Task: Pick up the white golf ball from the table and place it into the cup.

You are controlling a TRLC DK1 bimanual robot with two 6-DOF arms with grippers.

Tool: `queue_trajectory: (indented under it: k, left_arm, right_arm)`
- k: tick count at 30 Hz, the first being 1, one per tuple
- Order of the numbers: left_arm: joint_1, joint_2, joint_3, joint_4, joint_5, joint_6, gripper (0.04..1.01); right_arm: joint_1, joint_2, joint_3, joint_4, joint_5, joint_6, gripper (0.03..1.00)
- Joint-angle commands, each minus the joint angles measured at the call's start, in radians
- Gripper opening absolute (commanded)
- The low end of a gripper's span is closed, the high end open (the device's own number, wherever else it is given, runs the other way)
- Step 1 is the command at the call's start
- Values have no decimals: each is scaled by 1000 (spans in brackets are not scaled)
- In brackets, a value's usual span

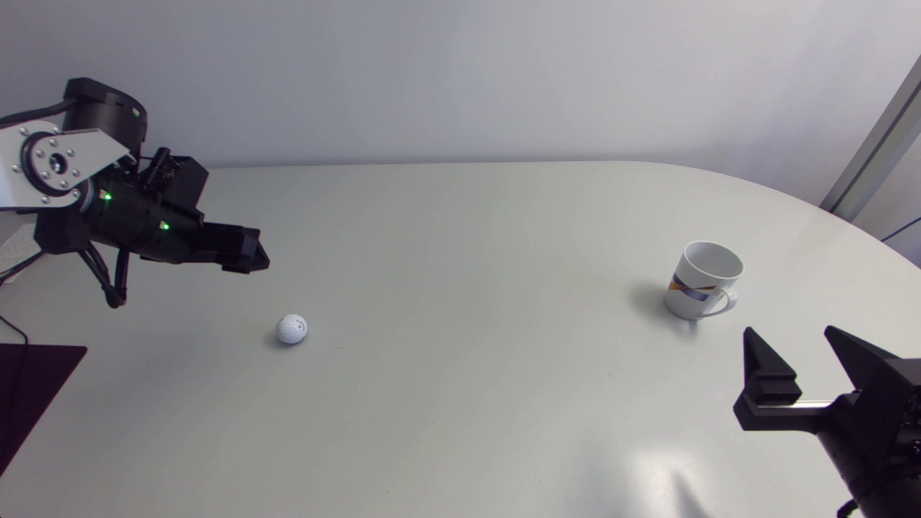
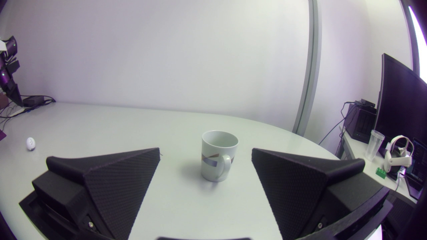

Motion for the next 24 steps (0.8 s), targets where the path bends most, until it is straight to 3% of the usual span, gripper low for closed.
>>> queue_trajectory:
  k: [1, 4, 11, 24]
  left_arm:
    - [-20, 78, 24, -24, -4, 122, 972]
    - [-45, 131, 26, -18, -47, 146, 990]
    - [-88, 259, 36, -19, -68, 153, 990]
    - [-117, 353, 47, -12, -101, 157, 987]
  right_arm:
    - [8, -7, -30, -42, 1, 21, 967]
    - [8, -7, -30, -42, 1, 21, 967]
    - [8, -7, -30, -42, 1, 21, 967]
    - [8, -7, -30, -42, 1, 21, 967]
